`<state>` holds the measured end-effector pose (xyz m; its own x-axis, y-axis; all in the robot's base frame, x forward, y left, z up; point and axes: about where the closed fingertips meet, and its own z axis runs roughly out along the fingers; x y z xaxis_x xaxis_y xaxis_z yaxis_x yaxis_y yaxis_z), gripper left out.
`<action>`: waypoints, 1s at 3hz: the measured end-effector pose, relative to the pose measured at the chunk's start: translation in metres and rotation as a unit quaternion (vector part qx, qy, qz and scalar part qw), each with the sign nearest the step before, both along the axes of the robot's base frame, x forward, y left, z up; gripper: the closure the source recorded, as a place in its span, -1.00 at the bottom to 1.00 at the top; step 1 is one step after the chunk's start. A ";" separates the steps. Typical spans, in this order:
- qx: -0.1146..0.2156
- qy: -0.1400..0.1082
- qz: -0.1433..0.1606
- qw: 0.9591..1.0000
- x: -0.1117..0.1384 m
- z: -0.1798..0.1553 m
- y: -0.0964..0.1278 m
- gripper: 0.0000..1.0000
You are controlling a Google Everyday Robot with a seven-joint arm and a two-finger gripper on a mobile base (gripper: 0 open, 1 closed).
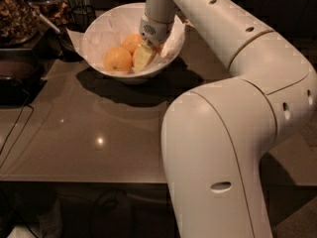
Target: Pick orange from white bowl
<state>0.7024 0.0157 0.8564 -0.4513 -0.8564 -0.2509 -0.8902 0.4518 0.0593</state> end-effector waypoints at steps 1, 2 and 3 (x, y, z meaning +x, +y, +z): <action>0.018 -0.028 0.006 0.999 -0.008 0.023 0.001 1.00; 0.036 -0.055 0.019 0.998 -0.026 0.050 0.001 1.00; 0.066 -0.077 0.052 0.994 -0.048 0.073 0.004 1.00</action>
Offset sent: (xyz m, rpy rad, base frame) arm -0.0590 -0.0055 0.0865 0.1138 -0.1718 0.0708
